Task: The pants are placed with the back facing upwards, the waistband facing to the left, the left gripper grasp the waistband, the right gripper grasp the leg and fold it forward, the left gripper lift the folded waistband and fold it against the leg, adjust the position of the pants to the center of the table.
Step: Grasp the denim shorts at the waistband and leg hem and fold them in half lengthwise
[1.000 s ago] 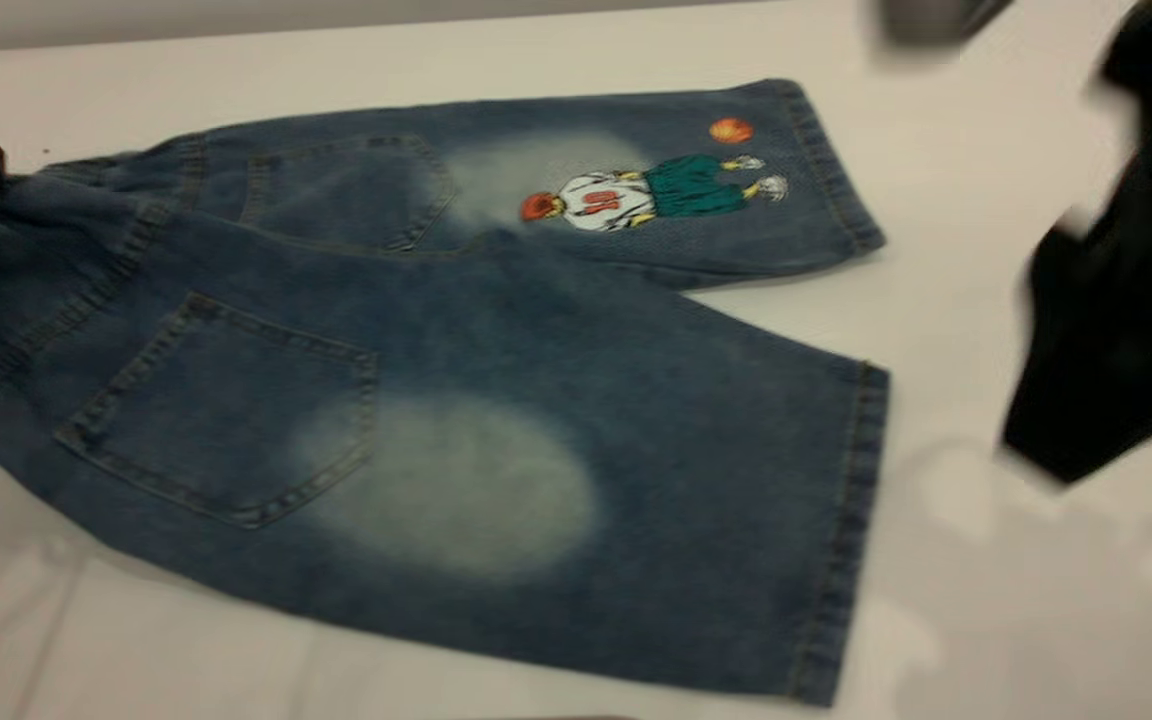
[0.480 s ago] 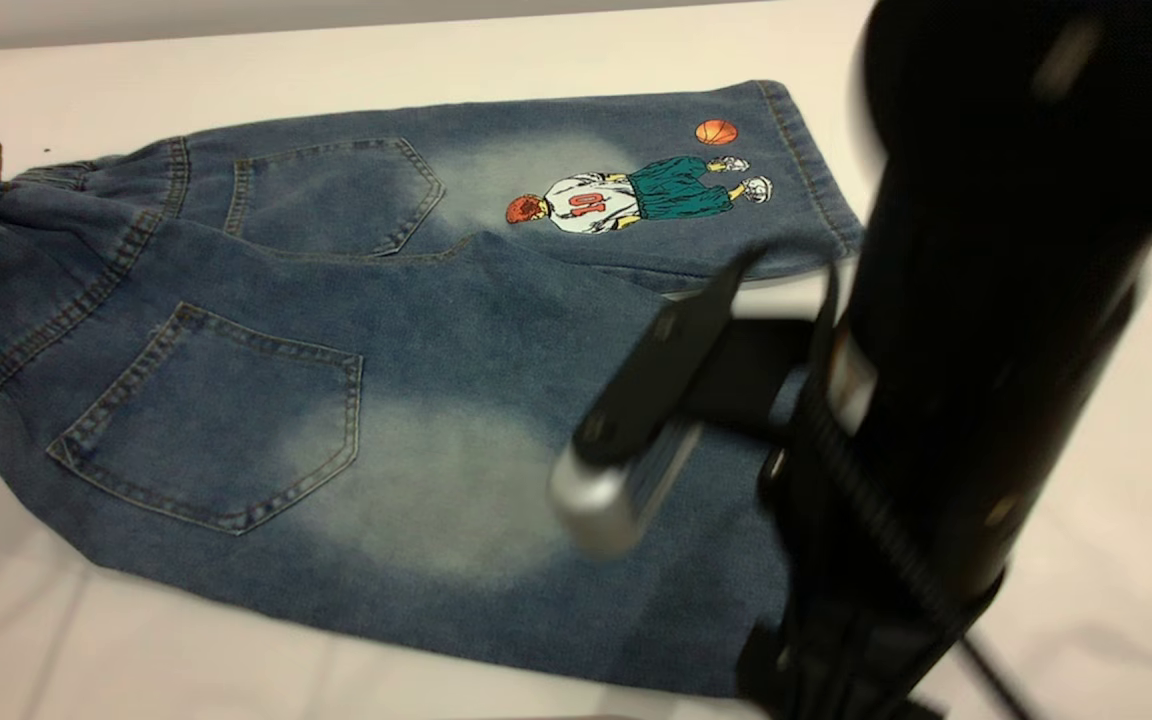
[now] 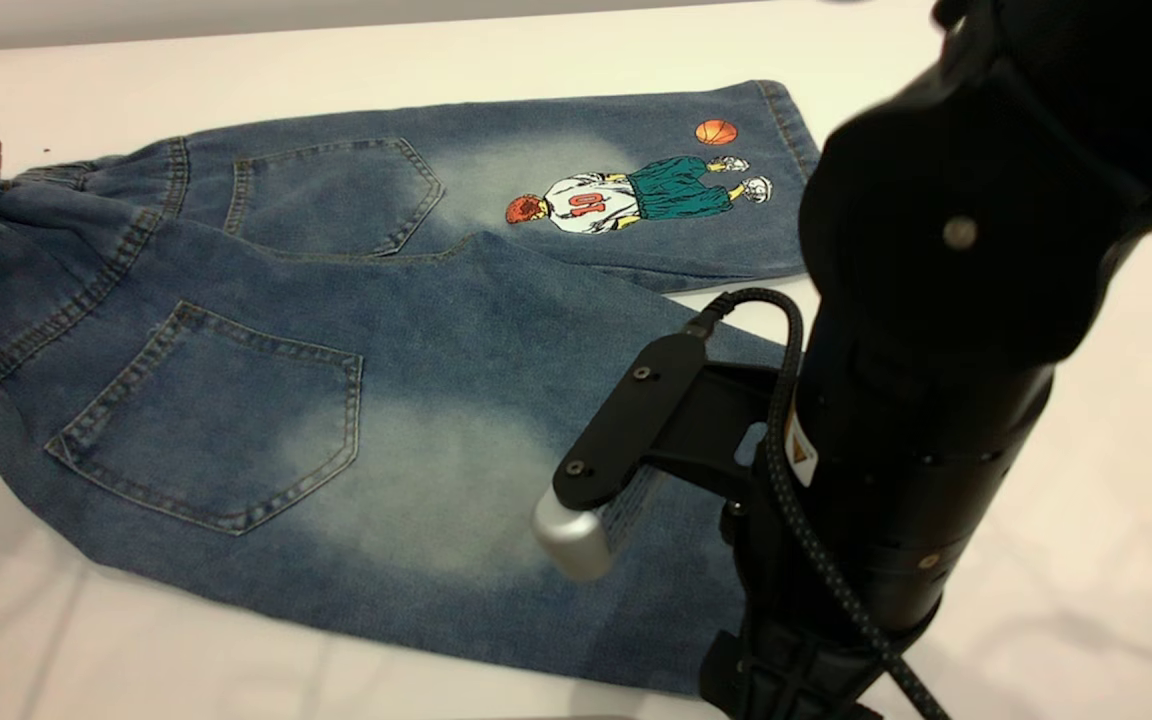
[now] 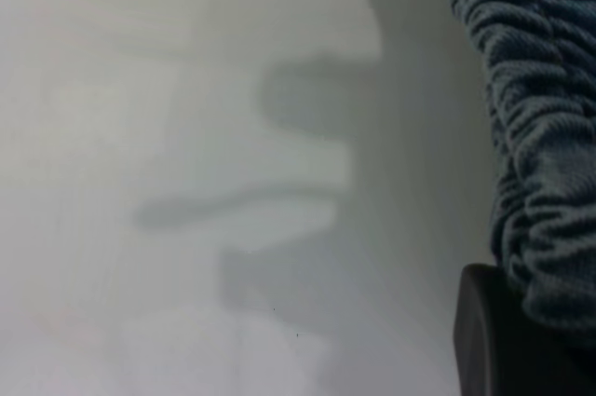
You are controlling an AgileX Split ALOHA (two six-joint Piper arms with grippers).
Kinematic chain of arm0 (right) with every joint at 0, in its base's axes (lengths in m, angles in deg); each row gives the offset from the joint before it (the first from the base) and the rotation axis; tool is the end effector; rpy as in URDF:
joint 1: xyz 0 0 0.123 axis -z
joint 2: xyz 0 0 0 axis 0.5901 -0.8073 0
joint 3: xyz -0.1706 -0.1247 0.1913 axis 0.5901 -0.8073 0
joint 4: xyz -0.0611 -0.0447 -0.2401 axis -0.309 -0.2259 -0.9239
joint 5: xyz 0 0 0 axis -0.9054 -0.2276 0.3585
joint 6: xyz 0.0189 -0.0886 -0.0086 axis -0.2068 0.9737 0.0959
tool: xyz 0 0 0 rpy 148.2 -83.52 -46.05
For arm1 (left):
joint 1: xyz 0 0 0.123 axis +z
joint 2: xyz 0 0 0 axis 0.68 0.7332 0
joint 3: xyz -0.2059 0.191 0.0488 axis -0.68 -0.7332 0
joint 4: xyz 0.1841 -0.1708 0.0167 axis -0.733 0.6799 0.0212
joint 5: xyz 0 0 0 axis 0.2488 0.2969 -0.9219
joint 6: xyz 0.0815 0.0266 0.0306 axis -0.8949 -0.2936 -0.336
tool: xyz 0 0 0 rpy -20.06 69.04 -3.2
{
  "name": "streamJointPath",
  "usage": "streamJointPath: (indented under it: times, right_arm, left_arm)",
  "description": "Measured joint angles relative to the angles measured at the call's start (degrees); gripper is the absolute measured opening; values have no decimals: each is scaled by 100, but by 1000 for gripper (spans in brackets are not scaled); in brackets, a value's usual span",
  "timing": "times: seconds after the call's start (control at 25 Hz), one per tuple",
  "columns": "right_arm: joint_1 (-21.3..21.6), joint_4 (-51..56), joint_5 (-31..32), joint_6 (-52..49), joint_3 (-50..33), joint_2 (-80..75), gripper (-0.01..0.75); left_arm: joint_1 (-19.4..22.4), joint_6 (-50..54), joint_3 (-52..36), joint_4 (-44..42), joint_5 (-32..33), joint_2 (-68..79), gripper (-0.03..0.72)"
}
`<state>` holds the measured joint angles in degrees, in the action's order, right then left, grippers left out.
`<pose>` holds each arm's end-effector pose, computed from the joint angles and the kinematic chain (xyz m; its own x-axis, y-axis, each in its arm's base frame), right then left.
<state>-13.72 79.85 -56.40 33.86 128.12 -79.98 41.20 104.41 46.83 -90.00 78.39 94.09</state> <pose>0.1827 0.2253 0.0575 -0.5508 -0.8261 -0.1190 -0.8342 0.5495 0.0467 0.2933 0.0007 0.1462 -0.8642 -0.1761 -0.4713 -0.1965 0.9805 -0.0062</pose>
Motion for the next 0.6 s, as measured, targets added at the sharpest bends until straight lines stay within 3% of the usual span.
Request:
streamJointPath:
  times: [0.16, 0.32, 0.44, 0.6]
  right_arm:
    - [0, 5, -234, -1, 11, -130, 499]
    - [0, -19, -287, -26, 43, -255, 430]
    - [12, -73, -343, -31, 49, -263, 319]
    - [44, -75, -475, -31, 49, -274, 85]
  left_arm:
    - [0, 0, 0, 5, 5, 0, 83]
    - [0, 0, 0, 17, 6, 0, 83]
    - [0, 0, 2, 17, 12, 0, 83]
    - [0, -5, 34, 106, 67, -1, 83]
